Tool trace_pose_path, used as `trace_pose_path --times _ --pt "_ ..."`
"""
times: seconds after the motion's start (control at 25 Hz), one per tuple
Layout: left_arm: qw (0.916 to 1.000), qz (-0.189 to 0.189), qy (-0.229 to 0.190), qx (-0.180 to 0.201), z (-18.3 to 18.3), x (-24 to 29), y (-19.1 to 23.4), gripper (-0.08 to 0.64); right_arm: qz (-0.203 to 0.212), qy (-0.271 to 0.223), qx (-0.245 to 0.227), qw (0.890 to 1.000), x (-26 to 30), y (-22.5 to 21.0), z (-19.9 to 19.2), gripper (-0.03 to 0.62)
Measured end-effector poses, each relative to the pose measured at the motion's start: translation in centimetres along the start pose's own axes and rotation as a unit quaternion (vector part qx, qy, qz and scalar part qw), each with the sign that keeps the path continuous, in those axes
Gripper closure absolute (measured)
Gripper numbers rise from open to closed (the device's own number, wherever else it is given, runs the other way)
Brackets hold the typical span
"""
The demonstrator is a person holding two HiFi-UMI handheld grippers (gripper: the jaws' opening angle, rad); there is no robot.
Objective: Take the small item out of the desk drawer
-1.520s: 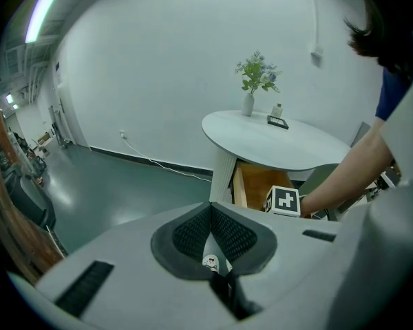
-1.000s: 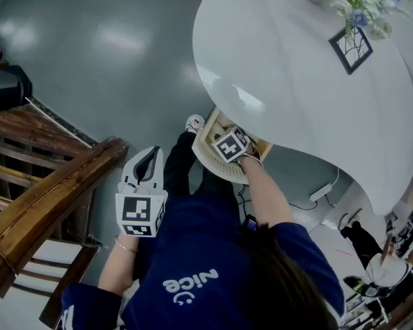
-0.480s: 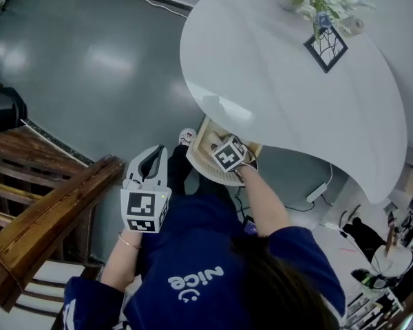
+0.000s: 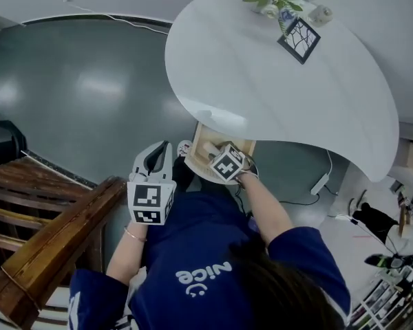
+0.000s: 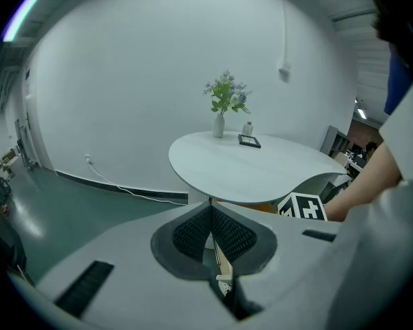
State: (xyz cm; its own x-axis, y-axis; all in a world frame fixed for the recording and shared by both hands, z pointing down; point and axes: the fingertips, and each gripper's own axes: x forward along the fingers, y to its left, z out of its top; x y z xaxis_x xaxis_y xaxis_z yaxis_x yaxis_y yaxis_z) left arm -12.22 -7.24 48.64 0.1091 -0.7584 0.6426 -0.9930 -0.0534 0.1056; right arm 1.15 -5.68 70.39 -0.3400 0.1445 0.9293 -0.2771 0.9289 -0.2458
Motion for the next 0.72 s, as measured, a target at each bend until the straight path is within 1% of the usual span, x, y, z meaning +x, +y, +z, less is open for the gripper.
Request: trace_pose_path --times 0.16,0.36,0.52,0.72 --pt "0.9999 -0.016 0.000 0.000 0.2 0.6 -0.1 0.557 -0.006 -0.024 0.039 0.999 -1.4 0.2 0.6 0.461" --pt "0.9992 -0.038 -0.005 0.009 0.7 1.4 -0.6 0.557 -0.026 -0.047 0.070 0.996 -3.6 0.1 0.8 0.462" --pt "0.9979 -0.046 -0.014 0.044 1.6 2.1 -0.8 0.557 -0.040 -0.067 0.091 0.993 -5.6 0.4 1.3 0.462" --pt "0.9970 -0.065 -0.028 0.033 2.9 3.0 -1.2 0.557 -0.055 -0.087 0.102 0.989 -7.7 0.8 1.7 0.462"
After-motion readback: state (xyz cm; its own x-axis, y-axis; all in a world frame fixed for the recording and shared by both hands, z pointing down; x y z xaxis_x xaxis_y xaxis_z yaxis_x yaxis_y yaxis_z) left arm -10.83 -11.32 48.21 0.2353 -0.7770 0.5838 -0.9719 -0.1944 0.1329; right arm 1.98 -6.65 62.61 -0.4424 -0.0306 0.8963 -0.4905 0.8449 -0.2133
